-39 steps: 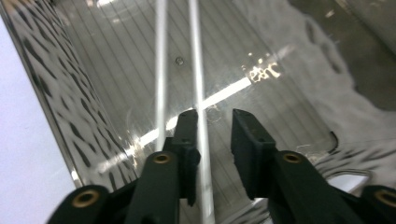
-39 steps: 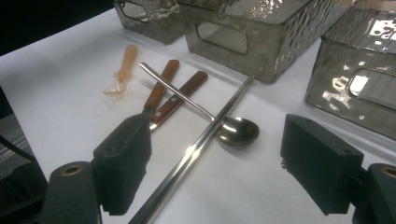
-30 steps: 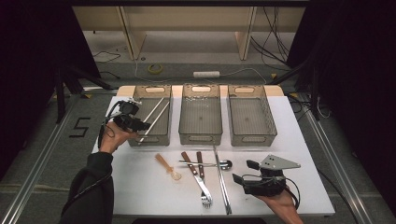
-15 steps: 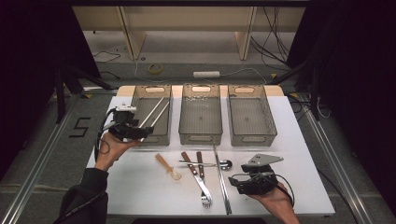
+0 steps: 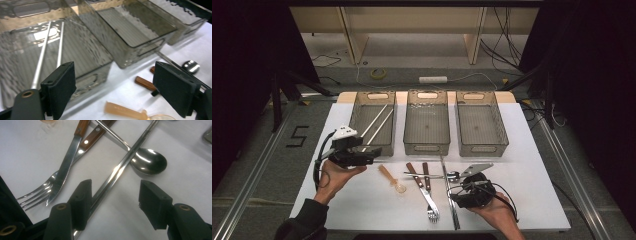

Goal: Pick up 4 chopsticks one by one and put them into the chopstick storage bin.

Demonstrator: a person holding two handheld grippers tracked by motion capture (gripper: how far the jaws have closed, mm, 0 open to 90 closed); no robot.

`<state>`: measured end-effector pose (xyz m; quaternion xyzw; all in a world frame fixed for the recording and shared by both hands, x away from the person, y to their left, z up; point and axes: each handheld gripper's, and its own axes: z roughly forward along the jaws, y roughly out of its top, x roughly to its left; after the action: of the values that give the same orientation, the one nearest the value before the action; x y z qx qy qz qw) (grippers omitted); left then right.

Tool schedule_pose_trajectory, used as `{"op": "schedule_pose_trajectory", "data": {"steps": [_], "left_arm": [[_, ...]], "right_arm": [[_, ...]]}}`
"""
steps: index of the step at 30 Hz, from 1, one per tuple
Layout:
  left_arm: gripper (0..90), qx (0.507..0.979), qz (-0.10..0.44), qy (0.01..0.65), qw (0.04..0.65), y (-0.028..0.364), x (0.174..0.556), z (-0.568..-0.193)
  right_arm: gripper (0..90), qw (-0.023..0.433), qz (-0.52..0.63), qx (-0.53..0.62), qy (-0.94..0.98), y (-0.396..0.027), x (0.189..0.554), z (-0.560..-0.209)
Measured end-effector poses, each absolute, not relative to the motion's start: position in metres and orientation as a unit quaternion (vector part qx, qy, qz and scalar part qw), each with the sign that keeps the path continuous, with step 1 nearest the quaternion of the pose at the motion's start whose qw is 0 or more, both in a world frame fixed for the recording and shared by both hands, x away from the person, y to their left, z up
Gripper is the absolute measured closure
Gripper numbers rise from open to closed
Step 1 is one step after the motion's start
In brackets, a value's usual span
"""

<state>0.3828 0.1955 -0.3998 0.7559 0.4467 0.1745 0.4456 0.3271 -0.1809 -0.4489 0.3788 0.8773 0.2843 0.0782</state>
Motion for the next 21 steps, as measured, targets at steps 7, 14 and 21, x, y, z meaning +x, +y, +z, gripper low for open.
{"op": "schedule_pose_trajectory", "data": {"steps": [7, 14, 21], "left_arm": [[17.0, 0.759, 0.169, 0.427, 0.461, 0.190, 0.366, -0.407], [16.0, 0.756, 0.167, 0.420, 0.474, 0.190, 0.356, -0.412], [15.8, 0.766, 0.170, 0.408, 0.466, 0.186, 0.348, -0.414]], "right_arm": [[48.3, 0.067, 0.262, 0.380, 0.884, -0.175, 0.331, -0.453], [52.6, 0.059, 0.249, 0.380, 0.889, -0.170, 0.336, -0.455], [56.8, 0.049, 0.238, 0.380, 0.892, -0.167, 0.341, -0.458]]}}
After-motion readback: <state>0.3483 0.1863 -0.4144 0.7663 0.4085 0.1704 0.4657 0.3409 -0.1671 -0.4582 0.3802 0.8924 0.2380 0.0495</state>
